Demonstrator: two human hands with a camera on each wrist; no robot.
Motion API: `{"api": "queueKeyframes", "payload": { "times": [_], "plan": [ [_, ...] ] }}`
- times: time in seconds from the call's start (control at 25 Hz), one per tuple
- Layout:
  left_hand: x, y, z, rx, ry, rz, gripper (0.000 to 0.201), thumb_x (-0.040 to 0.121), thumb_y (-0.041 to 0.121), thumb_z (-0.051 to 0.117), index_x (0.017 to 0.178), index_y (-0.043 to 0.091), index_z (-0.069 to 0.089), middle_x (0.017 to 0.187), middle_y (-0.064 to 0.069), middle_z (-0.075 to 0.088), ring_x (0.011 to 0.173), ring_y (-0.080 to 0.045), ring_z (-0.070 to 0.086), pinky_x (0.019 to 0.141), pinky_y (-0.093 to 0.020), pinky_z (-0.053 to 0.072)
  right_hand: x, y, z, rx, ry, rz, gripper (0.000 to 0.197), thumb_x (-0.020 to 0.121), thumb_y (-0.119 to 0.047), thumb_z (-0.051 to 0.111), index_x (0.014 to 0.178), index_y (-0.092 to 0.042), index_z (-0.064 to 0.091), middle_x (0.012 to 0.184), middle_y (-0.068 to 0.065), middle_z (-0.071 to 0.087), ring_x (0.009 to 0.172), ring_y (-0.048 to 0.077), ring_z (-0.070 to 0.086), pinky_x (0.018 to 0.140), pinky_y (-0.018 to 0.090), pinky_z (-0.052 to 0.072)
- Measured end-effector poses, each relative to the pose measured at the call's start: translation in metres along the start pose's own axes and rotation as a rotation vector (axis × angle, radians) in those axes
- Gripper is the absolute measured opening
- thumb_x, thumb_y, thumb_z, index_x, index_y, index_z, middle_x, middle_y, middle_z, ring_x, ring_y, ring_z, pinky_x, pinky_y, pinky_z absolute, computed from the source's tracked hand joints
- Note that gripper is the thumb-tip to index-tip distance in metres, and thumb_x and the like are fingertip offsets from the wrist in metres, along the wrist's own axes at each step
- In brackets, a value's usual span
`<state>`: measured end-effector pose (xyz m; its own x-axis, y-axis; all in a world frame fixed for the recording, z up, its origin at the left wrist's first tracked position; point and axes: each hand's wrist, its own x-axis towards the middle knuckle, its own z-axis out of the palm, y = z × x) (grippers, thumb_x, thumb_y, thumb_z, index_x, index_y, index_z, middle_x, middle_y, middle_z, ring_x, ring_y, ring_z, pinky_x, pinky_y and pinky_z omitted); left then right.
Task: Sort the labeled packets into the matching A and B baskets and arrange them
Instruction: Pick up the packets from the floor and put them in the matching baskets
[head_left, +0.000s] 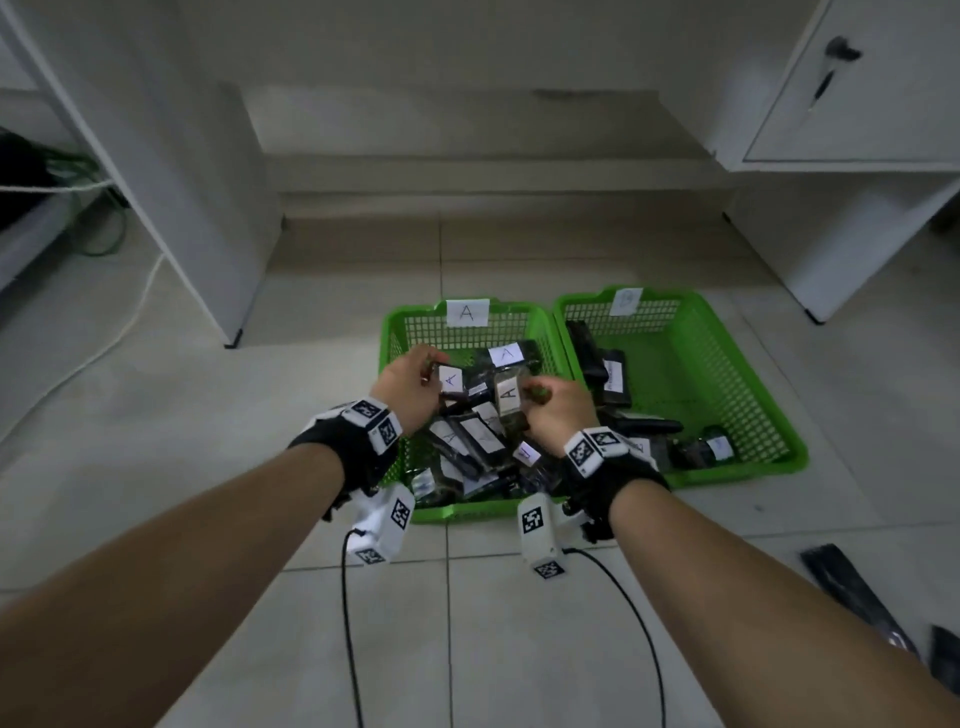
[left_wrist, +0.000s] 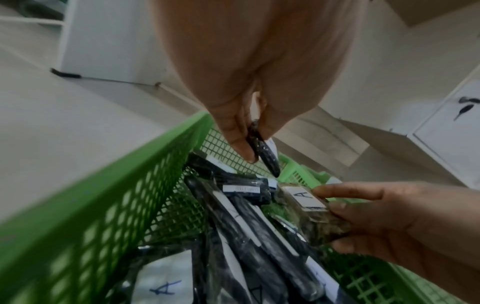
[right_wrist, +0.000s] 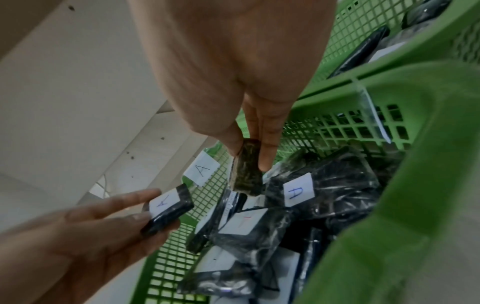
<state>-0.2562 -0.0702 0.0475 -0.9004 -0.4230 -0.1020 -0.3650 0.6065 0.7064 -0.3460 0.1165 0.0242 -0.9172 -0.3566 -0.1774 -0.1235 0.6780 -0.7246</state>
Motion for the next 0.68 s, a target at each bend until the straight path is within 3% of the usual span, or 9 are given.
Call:
{"api": "queueKeyframes", "payload": {
  "times": [0.08, 0.2, 0.28, 0.36, 0.48, 0.6, 0.68],
  "plan": [
    [0.015, -0.007, 0.018, 0.101, -0.081, -0.001, 0.036, 0.095, 0.008, 0.053, 0.129, 0.018, 0.055, 0.104, -0.011, 0.068, 0.079, -0.023, 0.064, 0.062, -0.027, 0.049, 0.004, 0.004, 0.009, -0.164, -0.038, -0.009, 0.026, 0.095, -0.010, 0.065, 0.120, -0.015, 0.073, 0.113, 0.003, 0.073, 0.098, 0.021, 0.070, 0.062, 0.016, 0.048],
    [0.022, -0.016, 0.040, 0.393, -0.207, 0.012, 0.042, 0.090, 0.016, 0.061, 0.132, 0.014, 0.056, 0.121, -0.016, 0.063, 0.107, -0.033, 0.063, 0.086, -0.034, 0.052, -0.009, 0.004, 0.012, -0.405, -0.036, -0.134, 0.013, 0.092, -0.008, 0.061, 0.089, -0.005, 0.074, 0.089, 0.010, 0.067, 0.089, 0.027, 0.064, 0.074, 0.029, 0.052],
    [0.021, -0.012, 0.045, 0.545, -0.215, 0.046, 0.043, 0.091, 0.024, 0.059, 0.131, 0.012, 0.058, 0.127, -0.019, 0.058, 0.114, -0.036, 0.058, 0.096, -0.039, 0.049, -0.023, 0.004, 0.006, -0.437, 0.035, -0.207, 0.012, 0.094, -0.015, 0.061, 0.088, -0.007, 0.067, 0.096, 0.008, 0.055, 0.092, 0.022, 0.052, 0.084, 0.032, 0.050],
    [0.012, -0.007, 0.045, 0.590, -0.217, 0.071, 0.050, 0.093, 0.031, 0.055, 0.138, 0.012, 0.052, 0.134, -0.018, 0.050, 0.125, -0.038, 0.048, 0.104, -0.043, 0.043, -0.041, 0.010, -0.003, -0.358, 0.099, -0.261, 0.016, 0.097, -0.024, 0.060, 0.101, -0.009, 0.065, 0.110, 0.005, 0.049, 0.099, 0.019, 0.051, 0.088, 0.029, 0.050],
    [-0.003, 0.009, 0.036, 0.521, -0.165, 0.146, 0.045, 0.089, 0.032, 0.056, 0.129, 0.012, 0.057, 0.134, -0.014, 0.050, 0.128, -0.036, 0.043, 0.104, -0.045, 0.043, -0.069, 0.021, -0.018, -0.248, 0.176, -0.366, 0.019, 0.096, -0.021, 0.061, 0.110, -0.009, 0.066, 0.113, 0.004, 0.053, 0.092, 0.016, 0.055, 0.084, 0.027, 0.049],
    [-0.043, 0.020, 0.035, 0.434, -0.059, 0.300, 0.031, 0.086, 0.027, 0.055, 0.112, 0.012, 0.062, 0.124, -0.012, 0.056, 0.120, -0.034, 0.048, 0.098, -0.043, 0.045, -0.116, 0.049, -0.015, -0.201, 0.171, -0.417, 0.013, 0.091, -0.014, 0.063, 0.101, -0.008, 0.069, 0.099, 0.003, 0.059, 0.080, 0.015, 0.056, 0.074, 0.031, 0.048],
    [-0.081, 0.026, 0.041, 0.402, -0.043, 0.414, 0.026, 0.086, 0.025, 0.054, 0.108, 0.012, 0.061, 0.118, -0.010, 0.056, 0.114, -0.031, 0.051, 0.092, -0.042, 0.048, -0.148, 0.072, -0.010, -0.223, 0.113, -0.369, 0.013, 0.086, -0.012, 0.067, 0.098, -0.009, 0.071, 0.092, -0.002, 0.057, 0.076, 0.013, 0.052, 0.073, 0.030, 0.046]
  ]
}}
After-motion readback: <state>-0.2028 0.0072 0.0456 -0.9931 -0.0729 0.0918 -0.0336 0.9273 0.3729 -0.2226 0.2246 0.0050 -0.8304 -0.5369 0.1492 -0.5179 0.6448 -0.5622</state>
